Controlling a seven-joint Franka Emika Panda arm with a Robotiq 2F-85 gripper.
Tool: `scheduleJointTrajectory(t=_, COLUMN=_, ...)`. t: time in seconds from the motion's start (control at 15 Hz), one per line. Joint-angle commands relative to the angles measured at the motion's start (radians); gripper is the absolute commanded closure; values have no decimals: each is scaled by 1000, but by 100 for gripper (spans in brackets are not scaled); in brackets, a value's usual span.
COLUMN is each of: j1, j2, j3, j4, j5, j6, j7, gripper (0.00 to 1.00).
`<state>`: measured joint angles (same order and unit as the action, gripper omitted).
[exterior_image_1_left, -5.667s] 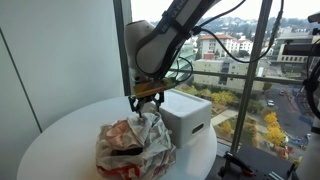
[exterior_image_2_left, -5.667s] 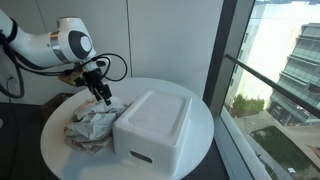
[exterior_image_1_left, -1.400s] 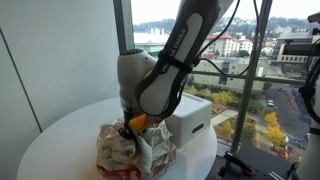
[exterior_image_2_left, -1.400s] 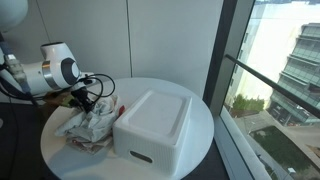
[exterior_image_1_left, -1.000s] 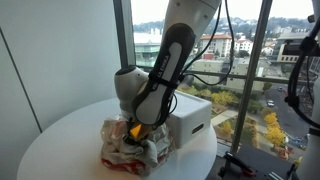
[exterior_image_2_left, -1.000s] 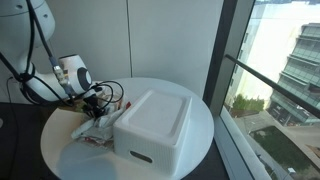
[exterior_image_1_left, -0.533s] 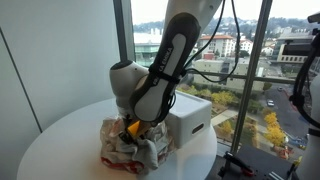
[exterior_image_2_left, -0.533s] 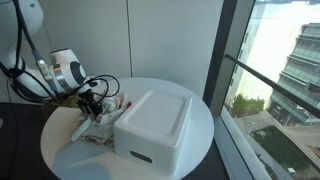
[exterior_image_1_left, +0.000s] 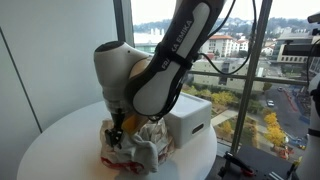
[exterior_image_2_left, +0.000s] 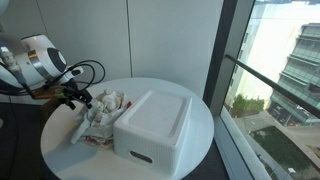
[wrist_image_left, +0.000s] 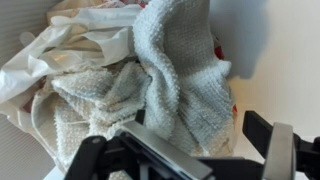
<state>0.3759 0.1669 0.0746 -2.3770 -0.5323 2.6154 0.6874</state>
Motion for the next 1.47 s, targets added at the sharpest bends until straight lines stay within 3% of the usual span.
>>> scheduleJointTrajectory(t=0.0, j1=-19, j2=30, j3=71, j4=48, j5=73, j6=0, j7=-153, gripper=0)
scheduleJointTrajectory(t=0.47, j1=-14, j2=148, j3=126, j4=211, j5=183, j6=-62, j7=-411, gripper=0)
scheduleJointTrajectory(t=0.8, j1=-34, j2=260, j3=126, j4=325, j5=280, j6=-106, j7=-548, gripper=0)
scheduleJointTrajectory(t=1.4, j1=-70, j2=396, j3=108, j4=415, j5=375, j6=-148, j7=-622, gripper=0)
